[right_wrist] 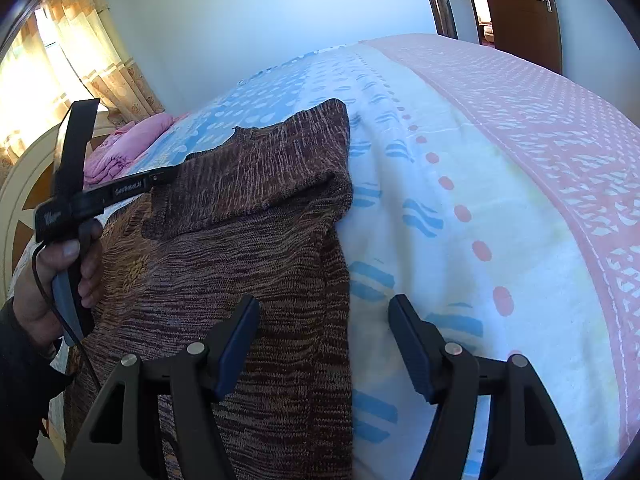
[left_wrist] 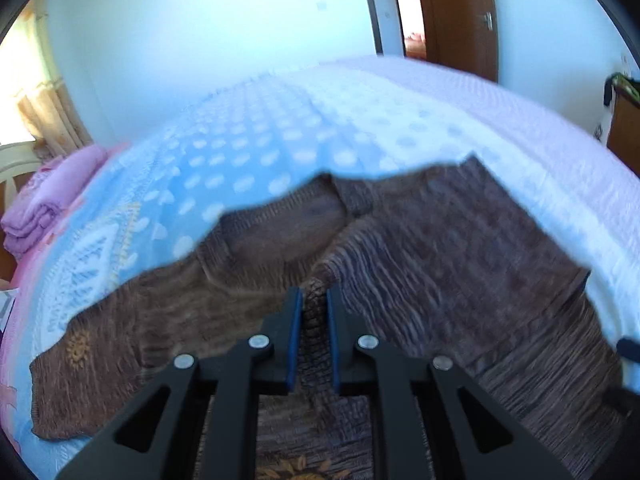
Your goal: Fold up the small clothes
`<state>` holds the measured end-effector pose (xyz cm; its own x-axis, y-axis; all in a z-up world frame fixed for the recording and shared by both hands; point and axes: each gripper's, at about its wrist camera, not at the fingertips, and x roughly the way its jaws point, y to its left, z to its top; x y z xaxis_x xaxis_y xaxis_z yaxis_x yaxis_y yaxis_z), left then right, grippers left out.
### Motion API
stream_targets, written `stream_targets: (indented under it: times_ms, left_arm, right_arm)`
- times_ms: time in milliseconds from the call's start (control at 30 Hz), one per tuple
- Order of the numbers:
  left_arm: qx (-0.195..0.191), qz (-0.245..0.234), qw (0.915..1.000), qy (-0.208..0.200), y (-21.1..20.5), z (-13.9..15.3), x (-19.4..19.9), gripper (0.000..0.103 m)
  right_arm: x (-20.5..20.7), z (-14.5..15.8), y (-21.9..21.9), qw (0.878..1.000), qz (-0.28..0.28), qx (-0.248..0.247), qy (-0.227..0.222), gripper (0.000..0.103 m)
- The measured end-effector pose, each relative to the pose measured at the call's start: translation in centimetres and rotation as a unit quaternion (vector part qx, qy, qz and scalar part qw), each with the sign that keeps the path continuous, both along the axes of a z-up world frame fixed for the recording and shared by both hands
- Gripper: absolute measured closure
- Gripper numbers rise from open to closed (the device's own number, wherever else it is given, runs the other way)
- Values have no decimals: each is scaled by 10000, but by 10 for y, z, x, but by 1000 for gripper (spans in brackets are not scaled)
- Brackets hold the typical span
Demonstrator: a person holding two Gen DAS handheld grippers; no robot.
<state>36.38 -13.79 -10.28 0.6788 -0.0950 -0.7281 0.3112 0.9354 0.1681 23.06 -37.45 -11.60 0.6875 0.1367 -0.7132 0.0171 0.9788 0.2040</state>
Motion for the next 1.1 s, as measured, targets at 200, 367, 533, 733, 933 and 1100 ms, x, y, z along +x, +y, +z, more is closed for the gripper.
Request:
stream_targets:
  times_ms: [200, 367, 533, 733, 933, 1100]
  left_arm:
    - [23, 415, 9988, 242, 14, -9, 14, 66]
    - [231, 533, 9981, -221, 12, 7, -2, 36]
    - [541, 742, 9958, 11, 10, -10, 6, 31]
    - [629, 961, 9934, 36, 27, -32, 7, 21]
    - [360, 988, 9944, 92, 37, -30, 6, 20]
    - [-5, 1056, 9944, 106, 58, -10, -8, 20]
  right_arm:
    - [-1, -1, 5, 9999, 17, -143, -49, 32]
    - [4, 10, 8, 9999, 123, 44, 72, 32]
    - [41, 41, 26, 9986, 500, -144, -77, 32]
    - [108, 38, 48, 9962, 756, -383, 212, 32]
    - [118, 10, 78, 9876, 1084, -872, 723, 31]
    - [115, 31, 98, 9861, 1338, -869, 471, 32]
